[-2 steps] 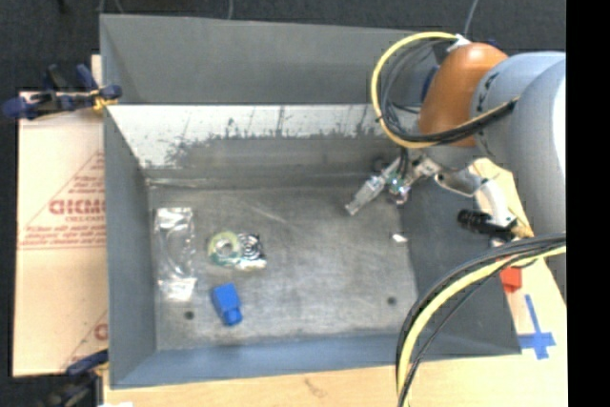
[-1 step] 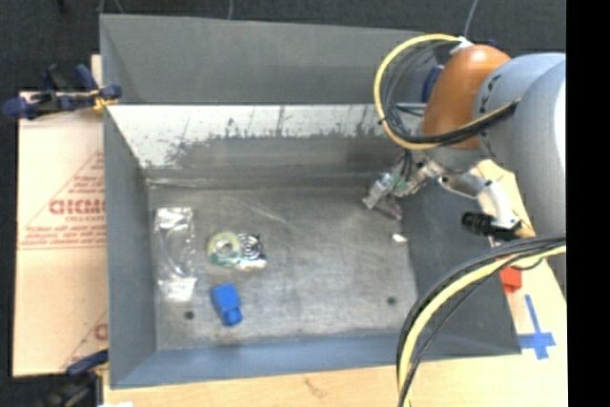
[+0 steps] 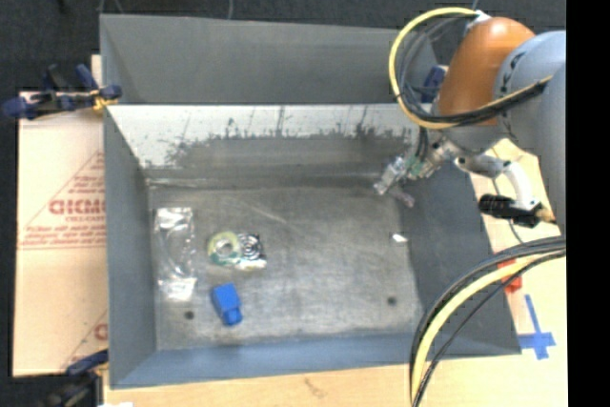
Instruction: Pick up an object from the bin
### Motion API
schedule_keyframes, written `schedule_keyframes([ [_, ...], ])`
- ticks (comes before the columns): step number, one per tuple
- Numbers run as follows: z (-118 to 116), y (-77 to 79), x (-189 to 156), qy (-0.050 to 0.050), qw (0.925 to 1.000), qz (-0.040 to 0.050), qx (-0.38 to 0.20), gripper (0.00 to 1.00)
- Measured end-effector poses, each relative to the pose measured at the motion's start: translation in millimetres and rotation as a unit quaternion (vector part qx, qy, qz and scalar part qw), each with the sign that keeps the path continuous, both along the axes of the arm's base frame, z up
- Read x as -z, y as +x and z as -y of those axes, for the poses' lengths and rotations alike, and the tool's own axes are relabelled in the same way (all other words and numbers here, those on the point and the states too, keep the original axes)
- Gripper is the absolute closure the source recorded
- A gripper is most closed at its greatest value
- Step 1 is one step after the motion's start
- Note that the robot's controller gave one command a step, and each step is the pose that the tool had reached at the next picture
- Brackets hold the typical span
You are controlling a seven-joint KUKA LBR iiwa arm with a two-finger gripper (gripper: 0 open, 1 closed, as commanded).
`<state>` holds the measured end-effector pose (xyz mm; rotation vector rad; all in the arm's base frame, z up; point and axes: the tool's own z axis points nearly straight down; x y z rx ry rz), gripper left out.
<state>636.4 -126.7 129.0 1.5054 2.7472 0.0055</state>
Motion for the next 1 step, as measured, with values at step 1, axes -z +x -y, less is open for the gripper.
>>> schedule_keyframes([
  [1, 1.1, 1.6, -36.1, 0.0, 1.0, -0.001, -0.003, 1.0],
])
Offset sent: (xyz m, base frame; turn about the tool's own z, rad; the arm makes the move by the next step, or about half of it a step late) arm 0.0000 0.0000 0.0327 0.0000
